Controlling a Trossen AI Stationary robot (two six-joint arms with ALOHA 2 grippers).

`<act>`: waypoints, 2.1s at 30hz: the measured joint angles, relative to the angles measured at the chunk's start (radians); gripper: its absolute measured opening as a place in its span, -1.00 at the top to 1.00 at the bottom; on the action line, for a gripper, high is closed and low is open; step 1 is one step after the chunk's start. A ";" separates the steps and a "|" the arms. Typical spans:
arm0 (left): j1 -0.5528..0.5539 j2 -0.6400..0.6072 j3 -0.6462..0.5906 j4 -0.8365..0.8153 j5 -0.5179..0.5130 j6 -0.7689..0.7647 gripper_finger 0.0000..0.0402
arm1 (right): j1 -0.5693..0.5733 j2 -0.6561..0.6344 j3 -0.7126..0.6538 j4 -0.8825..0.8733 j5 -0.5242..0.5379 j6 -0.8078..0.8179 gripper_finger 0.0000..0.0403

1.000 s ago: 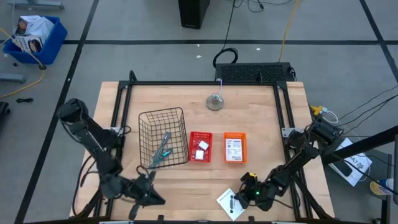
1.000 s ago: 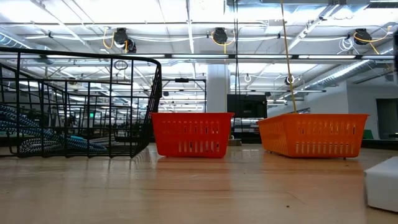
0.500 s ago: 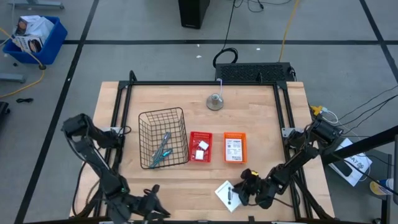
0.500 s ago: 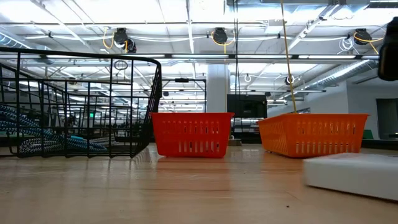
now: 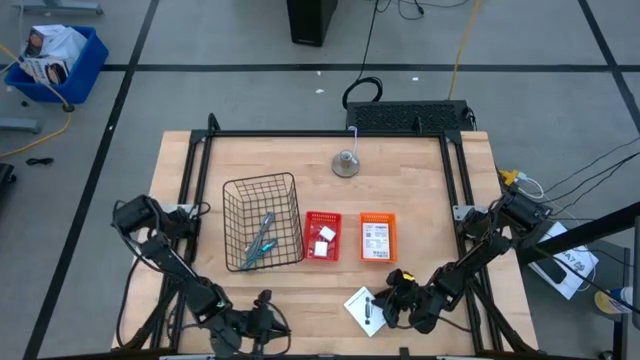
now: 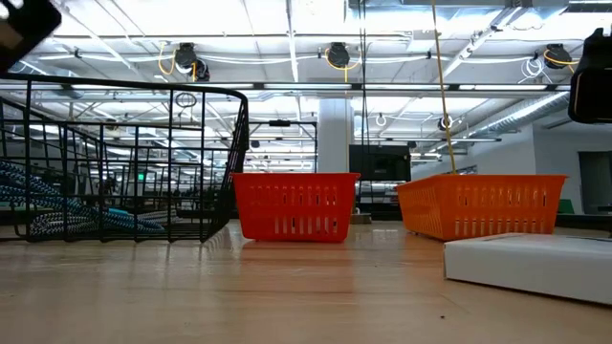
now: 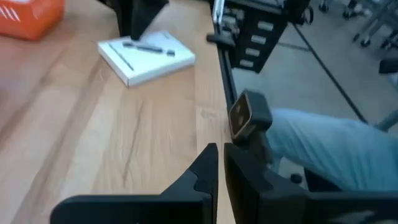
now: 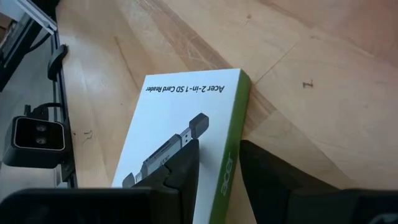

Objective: Pick and place items into bin
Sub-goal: Put the card reader box into the orange basket

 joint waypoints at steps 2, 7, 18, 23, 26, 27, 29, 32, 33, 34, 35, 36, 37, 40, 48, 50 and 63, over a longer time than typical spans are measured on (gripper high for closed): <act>0.010 0.021 0.000 0.001 0.030 -0.001 0.85 | 0.000 0.000 0.000 0.000 0.006 0.000 0.46; 0.051 0.046 0.000 0.008 0.049 -0.022 0.85 | -0.019 0.000 0.000 0.005 0.020 -0.005 0.46; 0.174 0.050 0.000 0.026 0.209 -0.021 0.85 | -0.085 0.003 -0.002 0.196 -0.080 -0.144 0.46; 0.222 0.050 0.000 0.028 0.269 0.021 0.85 | -0.088 0.002 -0.002 0.202 -0.115 -0.179 0.46; 0.239 0.050 0.000 0.034 0.298 0.053 0.85 | -0.078 0.002 -0.002 0.242 -0.206 -0.222 0.46; 0.245 0.050 0.000 0.037 0.310 0.063 0.85 | -0.074 0.002 -0.001 0.254 -0.232 -0.229 0.46; 0.255 0.050 0.000 0.037 0.325 0.068 0.85 | -0.065 0.001 0.000 0.258 -0.251 -0.221 0.46; 0.269 0.050 0.000 0.036 0.330 0.073 0.85 | -0.056 0.001 0.000 0.264 -0.228 -0.228 0.46; 0.273 0.050 0.000 0.039 0.325 0.073 0.85 | -0.056 0.000 0.000 0.269 -0.213 -0.240 0.46; 0.278 0.050 0.000 0.042 0.322 0.073 0.85 | -0.056 -0.002 0.000 0.279 -0.205 -0.263 0.46; 0.282 0.050 0.000 0.047 0.322 0.073 0.85 | -0.054 -0.002 0.000 0.300 -0.197 -0.291 0.46; 0.285 0.050 0.000 0.053 0.322 0.073 0.85 | -0.051 -0.002 0.000 0.324 -0.196 -0.315 0.46; 0.289 0.050 0.000 0.055 0.322 0.071 0.85 | -0.049 -0.003 0.000 0.351 -0.195 -0.337 0.46; 0.296 0.050 0.000 0.053 0.322 0.070 0.85 | -0.041 -0.003 0.001 0.425 -0.267 -0.408 0.46; 0.300 0.050 0.000 0.053 0.320 0.075 0.85 | -0.038 0.089 0.083 0.287 -0.379 -0.417 0.56; 0.300 0.050 0.000 0.053 0.321 0.075 0.85 | -0.044 0.128 0.103 0.314 -0.391 -0.447 0.64; 0.300 0.050 0.000 0.053 0.320 0.067 0.85 | -0.065 0.213 0.183 0.056 -0.169 -0.403 0.99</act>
